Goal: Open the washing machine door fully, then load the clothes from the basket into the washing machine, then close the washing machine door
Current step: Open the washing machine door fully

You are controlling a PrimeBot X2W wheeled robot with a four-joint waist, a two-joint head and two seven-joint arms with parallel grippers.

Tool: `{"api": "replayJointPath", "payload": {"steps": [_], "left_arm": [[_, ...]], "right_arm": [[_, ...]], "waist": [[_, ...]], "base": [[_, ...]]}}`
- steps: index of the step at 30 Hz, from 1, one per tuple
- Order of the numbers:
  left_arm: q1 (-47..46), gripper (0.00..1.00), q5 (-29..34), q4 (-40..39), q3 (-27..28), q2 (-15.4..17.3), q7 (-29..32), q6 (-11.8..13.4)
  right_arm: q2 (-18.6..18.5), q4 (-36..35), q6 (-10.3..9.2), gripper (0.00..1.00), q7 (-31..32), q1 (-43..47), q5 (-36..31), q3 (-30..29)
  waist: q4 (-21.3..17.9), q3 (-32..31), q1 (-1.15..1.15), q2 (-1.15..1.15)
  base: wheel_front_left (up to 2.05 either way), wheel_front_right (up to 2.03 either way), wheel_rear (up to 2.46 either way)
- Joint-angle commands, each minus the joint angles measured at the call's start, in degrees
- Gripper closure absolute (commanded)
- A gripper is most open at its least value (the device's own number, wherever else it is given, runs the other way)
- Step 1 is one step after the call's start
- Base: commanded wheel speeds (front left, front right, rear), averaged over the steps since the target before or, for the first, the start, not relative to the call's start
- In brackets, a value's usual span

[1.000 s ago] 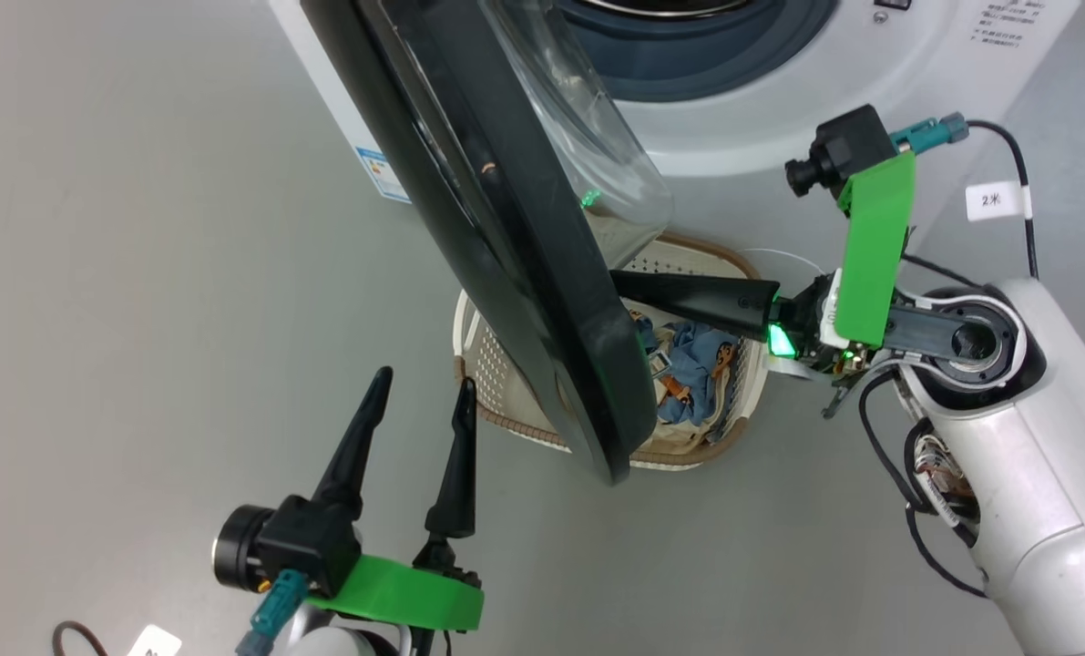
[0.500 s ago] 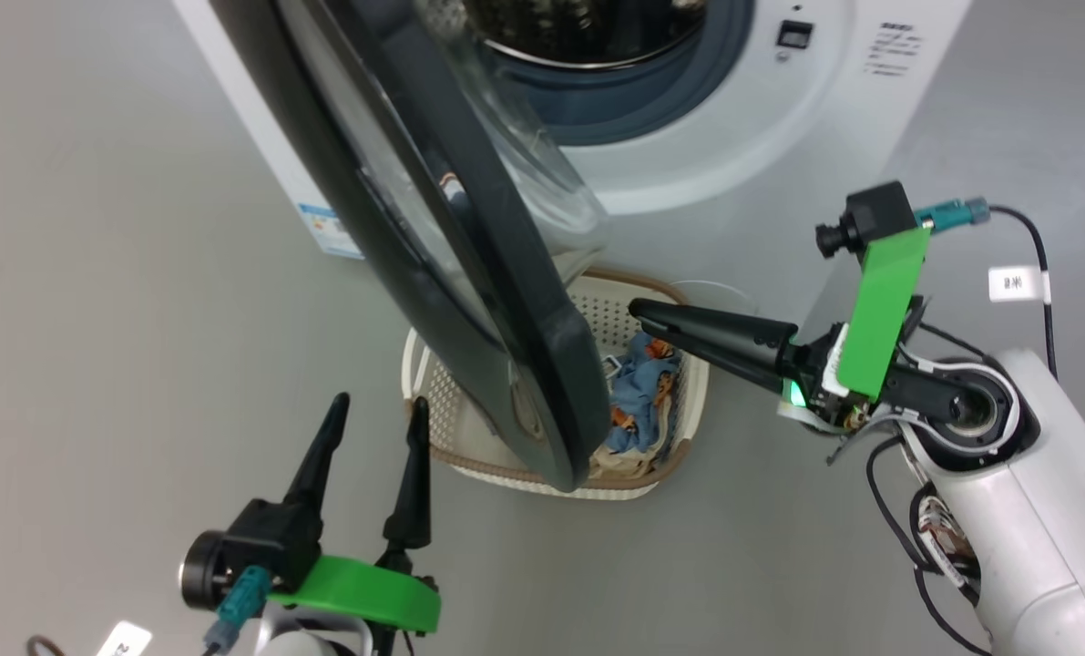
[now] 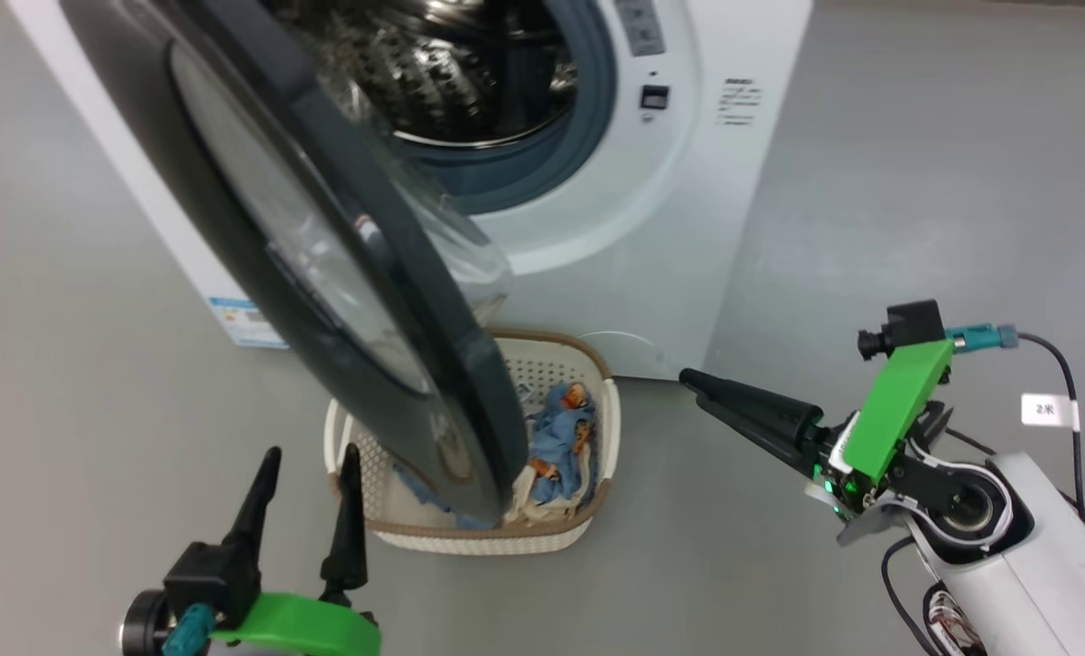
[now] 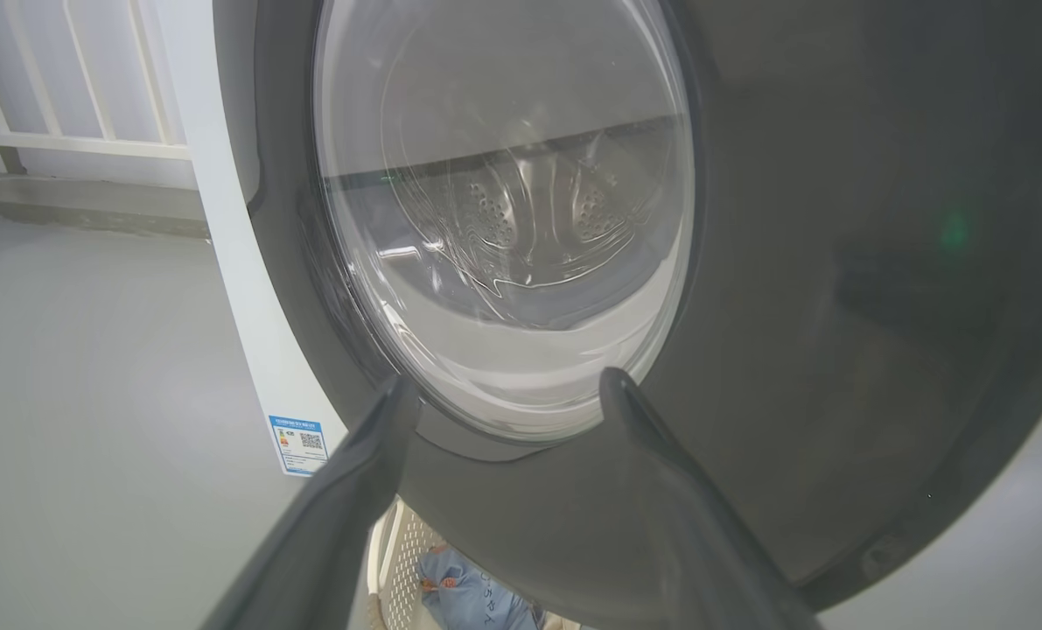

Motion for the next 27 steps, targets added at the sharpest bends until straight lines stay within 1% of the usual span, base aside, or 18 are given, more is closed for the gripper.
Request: {"api": "replayJointPath", "payload": {"steps": [1, 8, 11, 15, 21, 22, 24, 27], "left_arm": [[-0.3, 0.00, 0.6, -0.9, 2.1, 0.6, -0.4, -0.3], [1.4, 0.00, 1.2, -1.0, 5.0, 0.6, -0.4, -0.6], [2.0, 0.00, 1.4, -1.1, 5.9, 0.6, -0.4, -0.9], [2.7, 0.00, 1.6, -1.4, 6.9, 0.6, -0.4, -1.1], [3.0, 0.00, 1.8, -1.6, 7.6, 0.6, -0.4, -1.2], [3.0, 0.00, 1.8, -1.6, 7.6, 0.6, -0.4, -1.2], [3.0, 0.00, 1.9, -1.5, 7.7, 0.6, -0.4, -1.2], [3.0, 0.00, 2.1, -1.6, 7.8, 0.6, -0.4, -1.2]], "right_arm": [[-0.7, -1.2, 0.28, 0.00, -0.8, 0.5, -0.2, 0.9], [-2.4, -1.1, 0.28, 0.00, -6.2, 4.1, -1.6, 2.2], [-3.7, -1.0, 0.28, 0.00, -8.7, 5.9, -3.6, 4.4], [-5.0, -1.0, 0.28, 0.00, -12.3, 7.9, -4.4, 6.8], [-7.7, -1.0, 0.28, 0.00, -21.1, 9.1, -6.7, 10.1], [-7.7, -1.0, 0.28, 0.00, -21.1, 9.1, -6.7, 10.1], [-8.9, -1.1, 0.28, 0.00, -24.8, 9.1, -7.9, 11.4], [-10.9, -0.8, 0.28, 0.00, -32.2, 8.9, -10.5, 13.8]], "waist": [[-2.6, -2.1, 0.00, 0.00], [-5.9, -3.5, 0.00, 0.00], [-6.9, -4.1, 0.00, 0.00], [-7.9, -4.4, 0.00, 0.00], [-8.9, -4.0, 0.00, 0.00], [-8.9, -4.0, 0.00, 0.00], [-9.0, -3.9, 0.00, 0.00], [-9.1, -3.9, 0.00, 0.00]], "base": [[0.00, 0.00, 0.00], [0.00, 0.00, 0.00], [0.00, 0.00, 0.00], [0.00, 0.00, 0.00], [0.00, 0.00, 0.00], [0.00, 0.00, 0.00], [0.00, 0.00, 0.00], [0.00, 0.00, 0.00]]}}
